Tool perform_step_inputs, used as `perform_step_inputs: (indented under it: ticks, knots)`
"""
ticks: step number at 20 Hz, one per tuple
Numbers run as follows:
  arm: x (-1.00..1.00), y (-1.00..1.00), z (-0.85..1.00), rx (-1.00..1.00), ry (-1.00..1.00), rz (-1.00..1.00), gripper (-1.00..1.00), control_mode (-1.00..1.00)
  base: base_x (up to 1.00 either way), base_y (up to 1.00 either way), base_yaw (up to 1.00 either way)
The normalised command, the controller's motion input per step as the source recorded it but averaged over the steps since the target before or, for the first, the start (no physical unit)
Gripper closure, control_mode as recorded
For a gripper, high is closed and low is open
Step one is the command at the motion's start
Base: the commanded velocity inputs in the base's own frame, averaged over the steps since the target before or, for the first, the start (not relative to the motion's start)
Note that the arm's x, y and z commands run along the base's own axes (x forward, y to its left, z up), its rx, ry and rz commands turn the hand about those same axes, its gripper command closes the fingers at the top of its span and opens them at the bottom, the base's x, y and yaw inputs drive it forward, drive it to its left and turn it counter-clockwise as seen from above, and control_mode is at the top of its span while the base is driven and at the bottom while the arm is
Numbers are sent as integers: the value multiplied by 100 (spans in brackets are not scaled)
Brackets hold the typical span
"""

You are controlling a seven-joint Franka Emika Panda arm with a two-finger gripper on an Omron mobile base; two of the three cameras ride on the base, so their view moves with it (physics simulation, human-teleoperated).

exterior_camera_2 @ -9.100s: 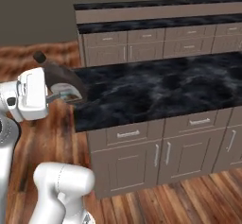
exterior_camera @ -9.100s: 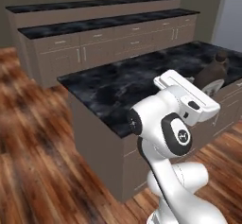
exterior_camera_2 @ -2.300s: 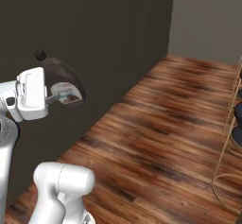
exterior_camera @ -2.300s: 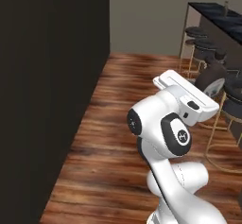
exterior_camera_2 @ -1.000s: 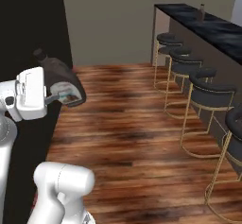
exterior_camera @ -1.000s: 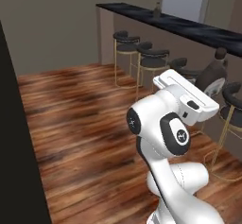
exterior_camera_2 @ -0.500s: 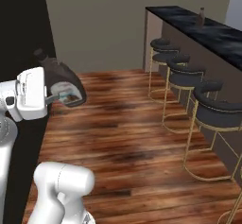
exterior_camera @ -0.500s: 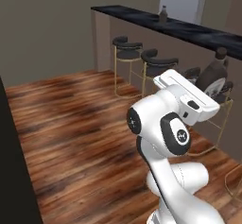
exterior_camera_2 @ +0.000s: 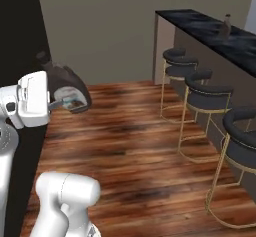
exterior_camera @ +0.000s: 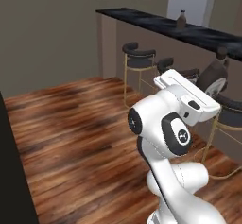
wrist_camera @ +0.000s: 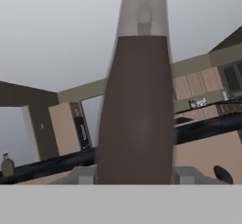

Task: The dining table condiment station is running low on syrup bottle. Refill the condiment station by opening the cabinet and taking the syrup bottle from the cabinet and placing it on the dining table.

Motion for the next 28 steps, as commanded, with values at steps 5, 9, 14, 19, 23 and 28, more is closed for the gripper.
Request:
perform_step_inputs:
  ticks: [5, 9, 14, 19, 23, 28]
  knots:
    - [0, 0, 0, 0, 0, 0, 100, 100, 100, 0, 0]
    - [0, 0, 0, 0, 0, 0, 100, 100, 87, 0, -26]
    - [0, 0, 0, 0, 0, 0, 100, 100, 77, 4, -54]
    - [0, 0, 0, 0, 0, 0, 100, 100, 89, 5, -57]
    - [0, 0, 0, 0, 0, 0, 100, 100, 98, 27, -55]
    - [0, 0, 0, 0, 0, 0, 100, 100, 100, 40, -51]
